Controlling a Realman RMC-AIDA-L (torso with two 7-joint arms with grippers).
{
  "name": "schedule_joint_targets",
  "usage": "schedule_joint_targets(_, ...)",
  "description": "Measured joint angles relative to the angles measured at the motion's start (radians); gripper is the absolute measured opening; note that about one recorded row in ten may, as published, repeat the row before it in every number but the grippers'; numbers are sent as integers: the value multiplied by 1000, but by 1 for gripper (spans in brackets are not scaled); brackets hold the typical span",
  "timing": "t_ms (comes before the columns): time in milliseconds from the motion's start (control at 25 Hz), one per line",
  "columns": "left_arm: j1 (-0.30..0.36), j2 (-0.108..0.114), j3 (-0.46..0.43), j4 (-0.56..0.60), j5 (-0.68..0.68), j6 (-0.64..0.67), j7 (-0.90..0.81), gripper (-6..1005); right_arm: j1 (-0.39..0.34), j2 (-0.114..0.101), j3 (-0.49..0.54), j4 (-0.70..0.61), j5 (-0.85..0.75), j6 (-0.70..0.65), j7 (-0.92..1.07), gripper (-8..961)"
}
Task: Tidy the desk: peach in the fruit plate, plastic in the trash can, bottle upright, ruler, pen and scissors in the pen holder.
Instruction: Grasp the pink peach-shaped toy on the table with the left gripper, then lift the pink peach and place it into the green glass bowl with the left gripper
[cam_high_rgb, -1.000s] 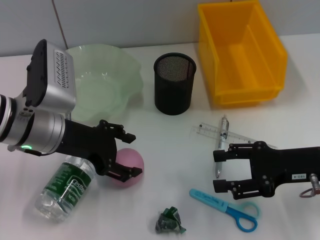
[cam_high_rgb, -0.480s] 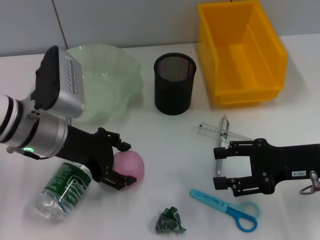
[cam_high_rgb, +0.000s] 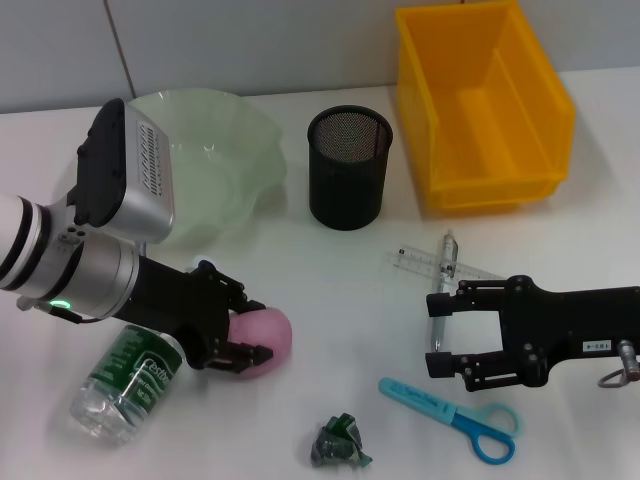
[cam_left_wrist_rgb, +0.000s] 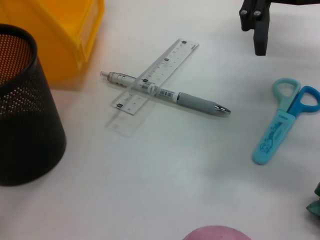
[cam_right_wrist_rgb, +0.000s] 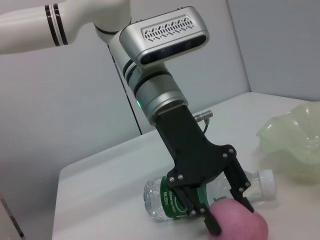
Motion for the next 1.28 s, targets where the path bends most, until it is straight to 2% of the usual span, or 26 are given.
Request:
schedule_joint_targets(40,0,0,0,0,0,1,1,676,0,0,0,0,0,0,0,772)
schedule_joint_targets(240,6,-1,-9,4,-40,4,7,448,0,1,0,0,2,0,0,772)
schedule_joint_targets(520,24,2,-48,13,-137,18,12,379,-1,2,0,0,2,1,0,771)
schedule_joint_targets(920,64,2,-245,40,-299,28,34,319,-2,2,0,0,2,2,1,771)
schedule_joint_targets(1080,74,-1,-281,15,-349,-57,62,276,-2,1,0,0,2,1,1,771)
schedule_joint_targets(1200,77,-4,-270,-29,-388,-222,69,245,-2,2,0,0,2,0,1,771)
schedule_joint_targets(1280,76,-5,-266,-44,-400,-272,72,232,-2,3,0,0,2,0,2,771)
